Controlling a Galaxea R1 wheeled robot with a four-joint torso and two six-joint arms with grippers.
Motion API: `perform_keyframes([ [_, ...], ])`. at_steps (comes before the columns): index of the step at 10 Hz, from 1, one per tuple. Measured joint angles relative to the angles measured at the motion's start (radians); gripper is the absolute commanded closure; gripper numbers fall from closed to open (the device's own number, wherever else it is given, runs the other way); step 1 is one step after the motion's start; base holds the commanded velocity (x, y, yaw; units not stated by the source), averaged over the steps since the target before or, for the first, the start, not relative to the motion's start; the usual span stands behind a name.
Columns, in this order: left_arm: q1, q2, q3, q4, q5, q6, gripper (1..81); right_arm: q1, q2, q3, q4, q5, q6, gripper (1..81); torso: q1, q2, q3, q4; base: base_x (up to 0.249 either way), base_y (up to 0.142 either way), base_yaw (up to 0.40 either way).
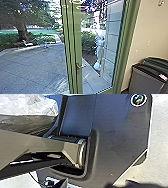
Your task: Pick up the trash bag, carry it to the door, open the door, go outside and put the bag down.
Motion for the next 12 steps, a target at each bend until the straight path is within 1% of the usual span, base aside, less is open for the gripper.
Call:
perform_keyframes([
  [10,0.0,0.0,0.0,0.0,0.0,0.0,81.1,0.0,0.0,0.0,0.0,-0.001,0.0,1.0,0.0,0.0,0.0,0.0,0.124,-0.09,0.0],
  [11,0.0,0.0,0.0,0.0,0.0,0.0,81.1,0.0,0.0,0.0,0.0,-0.001,0.0,1.0,0.0,0.0,0.0,0.0,0.124,-0.073,0.0],
  [12,0.0,0.0,0.0,0.0,0.0,0.0,81.1,0.0,0.0,0.0,0.0,-0.001,0.0,1.0,0.0,0.0,0.0,0.0,0.124,0.0,0.0],
])
